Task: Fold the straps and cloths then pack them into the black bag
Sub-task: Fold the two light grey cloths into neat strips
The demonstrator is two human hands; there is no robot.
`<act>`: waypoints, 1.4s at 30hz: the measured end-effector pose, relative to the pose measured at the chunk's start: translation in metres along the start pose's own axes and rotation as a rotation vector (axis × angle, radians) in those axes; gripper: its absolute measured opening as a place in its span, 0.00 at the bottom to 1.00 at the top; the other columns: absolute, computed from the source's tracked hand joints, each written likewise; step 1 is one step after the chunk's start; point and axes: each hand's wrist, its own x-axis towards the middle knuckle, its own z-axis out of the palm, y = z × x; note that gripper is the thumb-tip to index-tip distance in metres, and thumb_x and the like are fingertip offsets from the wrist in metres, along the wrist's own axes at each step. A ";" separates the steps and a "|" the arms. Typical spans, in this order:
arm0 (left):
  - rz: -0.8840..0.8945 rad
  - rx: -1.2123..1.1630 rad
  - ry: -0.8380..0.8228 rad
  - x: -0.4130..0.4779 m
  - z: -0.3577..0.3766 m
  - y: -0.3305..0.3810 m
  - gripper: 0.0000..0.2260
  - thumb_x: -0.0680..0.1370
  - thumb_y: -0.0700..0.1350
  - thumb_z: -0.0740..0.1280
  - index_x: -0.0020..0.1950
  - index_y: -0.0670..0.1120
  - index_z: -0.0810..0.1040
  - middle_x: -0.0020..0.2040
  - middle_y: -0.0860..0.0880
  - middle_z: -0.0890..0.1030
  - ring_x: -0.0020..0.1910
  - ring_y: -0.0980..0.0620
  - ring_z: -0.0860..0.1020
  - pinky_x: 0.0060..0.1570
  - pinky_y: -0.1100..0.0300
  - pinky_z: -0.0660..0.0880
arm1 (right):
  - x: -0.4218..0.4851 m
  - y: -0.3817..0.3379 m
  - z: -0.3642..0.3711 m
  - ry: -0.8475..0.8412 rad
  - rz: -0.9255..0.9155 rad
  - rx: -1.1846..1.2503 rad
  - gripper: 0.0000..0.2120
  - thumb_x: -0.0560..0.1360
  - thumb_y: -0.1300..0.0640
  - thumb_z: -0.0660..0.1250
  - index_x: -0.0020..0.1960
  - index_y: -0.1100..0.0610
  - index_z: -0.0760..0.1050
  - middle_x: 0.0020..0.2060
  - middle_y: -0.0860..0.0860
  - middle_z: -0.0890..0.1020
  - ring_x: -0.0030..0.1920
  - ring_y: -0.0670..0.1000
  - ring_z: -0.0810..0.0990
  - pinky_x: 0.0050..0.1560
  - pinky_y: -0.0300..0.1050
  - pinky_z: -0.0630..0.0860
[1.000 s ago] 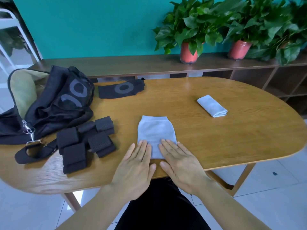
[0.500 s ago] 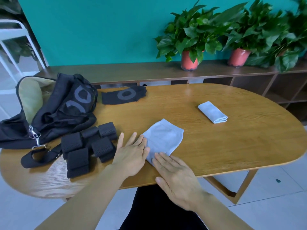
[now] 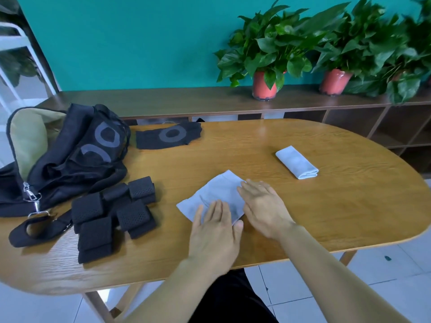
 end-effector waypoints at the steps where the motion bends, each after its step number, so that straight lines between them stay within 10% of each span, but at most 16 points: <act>1: -0.015 -0.004 -0.003 0.003 0.004 0.003 0.53 0.61 0.62 0.14 0.78 0.43 0.50 0.79 0.48 0.54 0.77 0.55 0.47 0.66 0.57 0.29 | 0.002 0.003 -0.001 -0.029 -0.002 -0.019 0.28 0.76 0.52 0.41 0.72 0.56 0.64 0.74 0.51 0.63 0.75 0.50 0.55 0.73 0.44 0.44; 6: -0.015 0.062 -0.031 0.014 -0.003 0.003 0.55 0.63 0.64 0.15 0.75 0.43 0.60 0.75 0.49 0.64 0.76 0.55 0.55 0.67 0.58 0.28 | -0.012 0.006 0.001 -0.044 0.026 -0.028 0.24 0.78 0.51 0.46 0.69 0.55 0.69 0.71 0.51 0.68 0.70 0.53 0.66 0.69 0.45 0.58; 10: 0.012 0.103 -0.027 0.024 -0.015 -0.008 0.26 0.82 0.55 0.40 0.64 0.46 0.72 0.61 0.51 0.73 0.65 0.55 0.70 0.72 0.55 0.34 | -0.031 -0.004 0.006 0.058 0.039 -0.058 0.20 0.73 0.52 0.51 0.51 0.56 0.79 0.54 0.54 0.80 0.50 0.57 0.79 0.48 0.48 0.75; 16: 0.091 0.198 -0.091 0.042 -0.018 -0.031 0.10 0.80 0.39 0.54 0.55 0.46 0.73 0.52 0.53 0.73 0.59 0.52 0.75 0.73 0.55 0.32 | -0.052 -0.028 0.006 0.128 0.028 -0.046 0.15 0.71 0.53 0.54 0.47 0.54 0.78 0.46 0.52 0.78 0.43 0.54 0.75 0.42 0.45 0.70; 21: 0.262 0.158 -0.035 0.042 -0.016 -0.052 0.11 0.79 0.36 0.55 0.58 0.47 0.70 0.50 0.56 0.68 0.60 0.58 0.72 0.69 0.59 0.30 | -0.058 -0.041 0.008 0.125 0.025 -0.015 0.14 0.71 0.53 0.55 0.47 0.54 0.77 0.43 0.51 0.76 0.42 0.54 0.74 0.41 0.45 0.69; 26: 0.287 0.140 0.005 0.033 -0.019 -0.050 0.23 0.80 0.35 0.54 0.75 0.46 0.61 0.75 0.54 0.60 0.77 0.57 0.52 0.71 0.58 0.33 | -0.053 -0.034 -0.003 0.147 0.043 0.026 0.15 0.71 0.54 0.54 0.49 0.54 0.78 0.44 0.50 0.76 0.42 0.54 0.74 0.40 0.46 0.68; 34: 0.137 -0.021 0.115 -0.008 0.013 -0.008 0.22 0.75 0.50 0.52 0.59 0.45 0.80 0.56 0.51 0.82 0.56 0.54 0.80 0.63 0.54 0.69 | -0.009 0.006 -0.009 -0.056 -0.030 -0.049 0.22 0.72 0.57 0.51 0.62 0.56 0.73 0.64 0.52 0.74 0.66 0.55 0.69 0.62 0.47 0.64; 42: 0.133 0.114 0.103 0.007 -0.006 -0.034 0.17 0.82 0.52 0.46 0.57 0.51 0.73 0.57 0.57 0.74 0.62 0.59 0.72 0.73 0.55 0.40 | -0.046 -0.001 0.002 -0.002 0.002 0.031 0.24 0.70 0.54 0.50 0.60 0.56 0.75 0.59 0.52 0.76 0.57 0.56 0.75 0.53 0.46 0.71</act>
